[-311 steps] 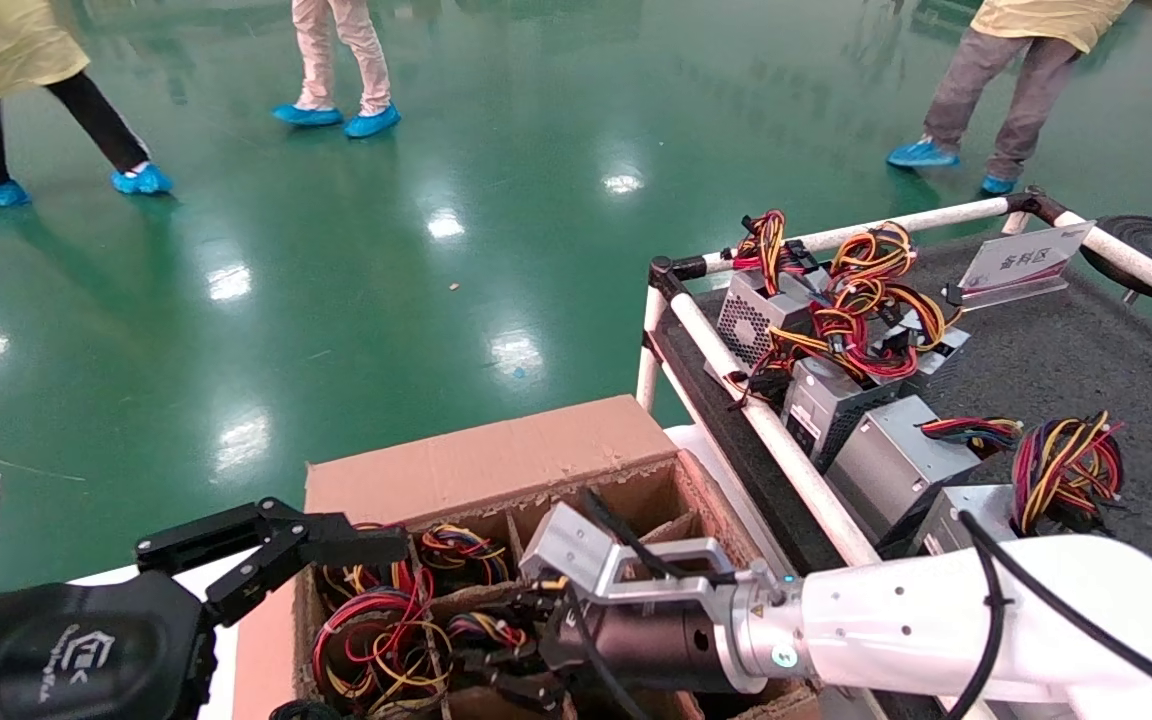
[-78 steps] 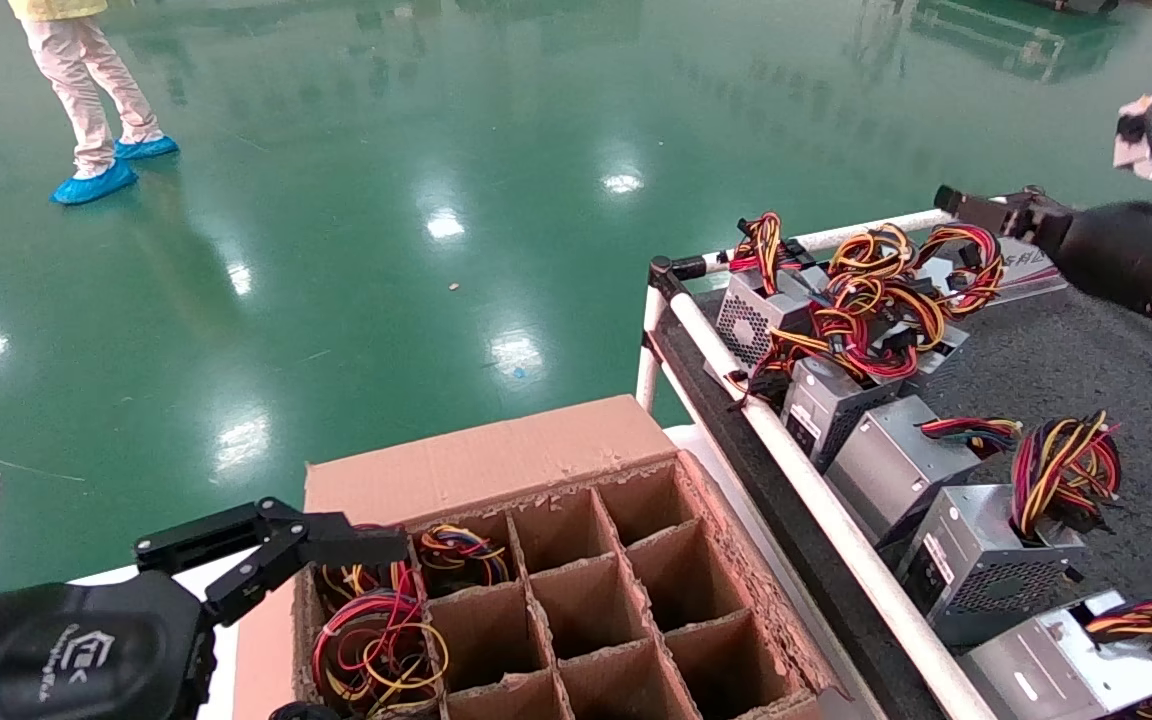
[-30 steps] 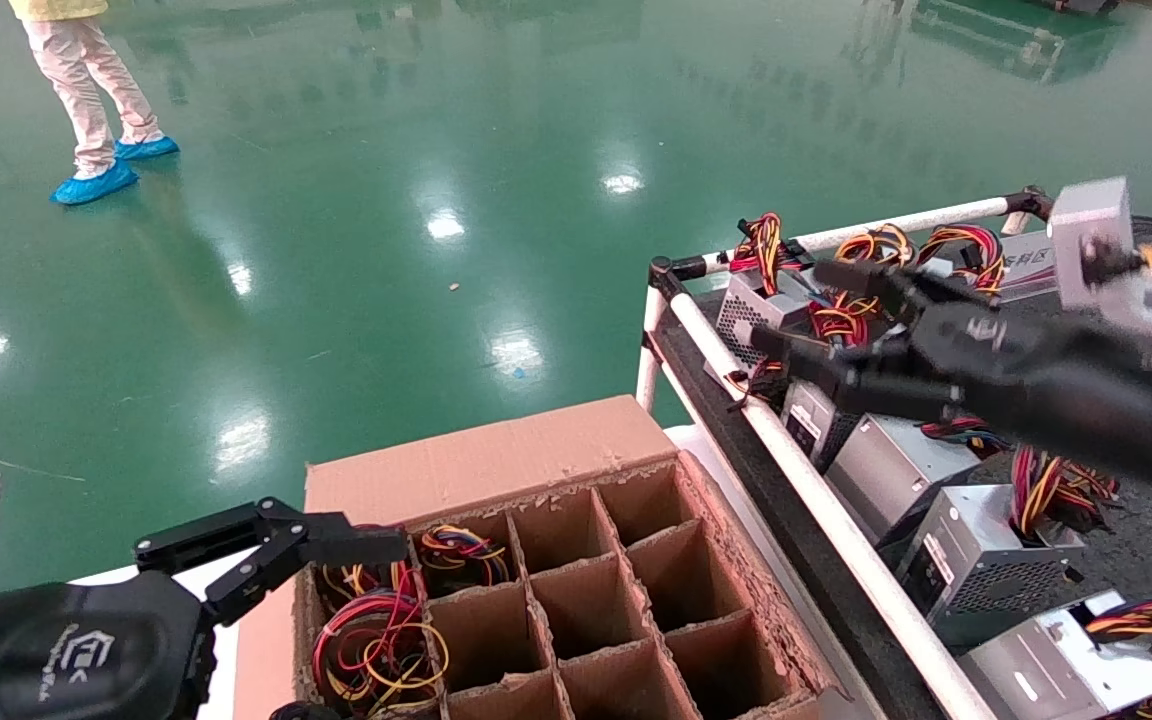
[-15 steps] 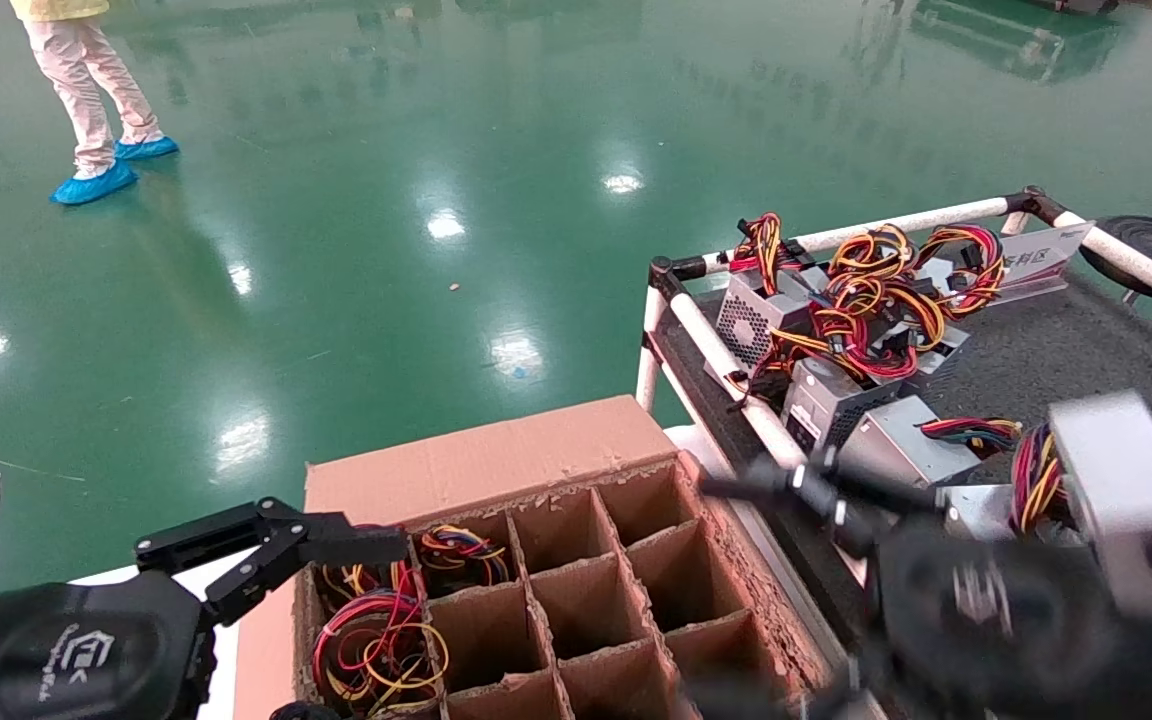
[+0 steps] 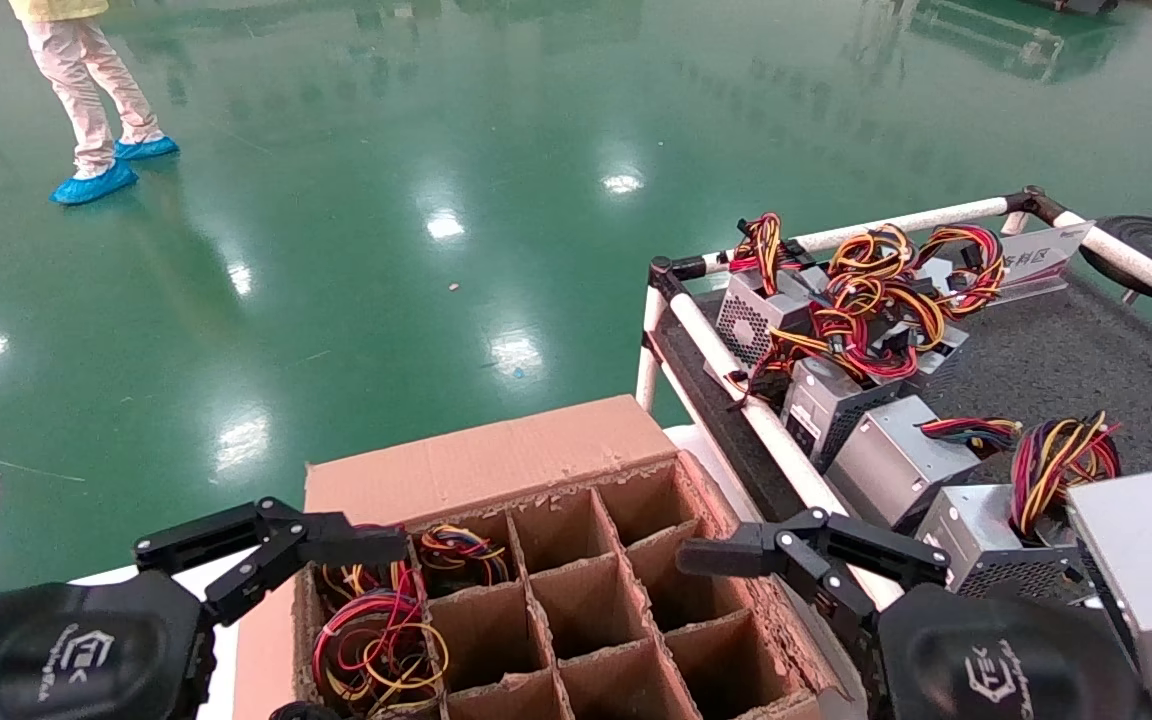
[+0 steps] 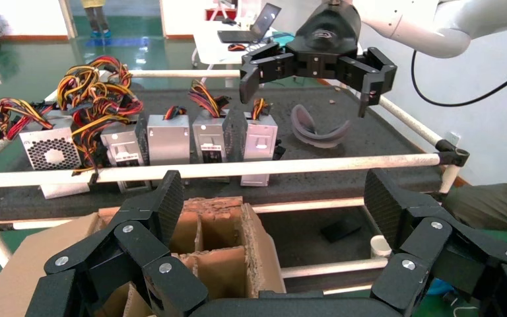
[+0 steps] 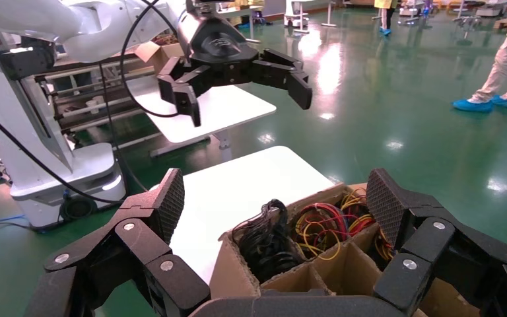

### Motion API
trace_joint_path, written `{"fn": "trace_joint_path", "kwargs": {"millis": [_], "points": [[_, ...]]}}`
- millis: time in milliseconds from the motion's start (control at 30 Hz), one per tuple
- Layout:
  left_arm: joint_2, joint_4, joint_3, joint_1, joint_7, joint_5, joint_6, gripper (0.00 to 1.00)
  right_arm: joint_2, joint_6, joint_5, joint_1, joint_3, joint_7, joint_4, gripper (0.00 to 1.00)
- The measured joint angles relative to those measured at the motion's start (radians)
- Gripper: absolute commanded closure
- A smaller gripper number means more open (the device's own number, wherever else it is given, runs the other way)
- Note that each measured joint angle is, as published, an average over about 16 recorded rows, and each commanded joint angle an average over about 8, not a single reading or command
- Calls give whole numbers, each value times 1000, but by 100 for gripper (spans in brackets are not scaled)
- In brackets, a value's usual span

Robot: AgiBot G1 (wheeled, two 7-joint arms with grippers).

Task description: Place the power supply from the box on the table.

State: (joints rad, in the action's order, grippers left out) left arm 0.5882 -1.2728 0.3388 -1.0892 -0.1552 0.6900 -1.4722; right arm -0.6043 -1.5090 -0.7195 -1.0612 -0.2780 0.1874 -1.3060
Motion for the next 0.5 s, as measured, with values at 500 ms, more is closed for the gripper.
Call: {"fn": "trace_joint_path", "kwargs": {"millis": [500], "points": [[0,0,0,0,0,0,0,0,-5,10,-8,-10,-1,0,17,0]]}}
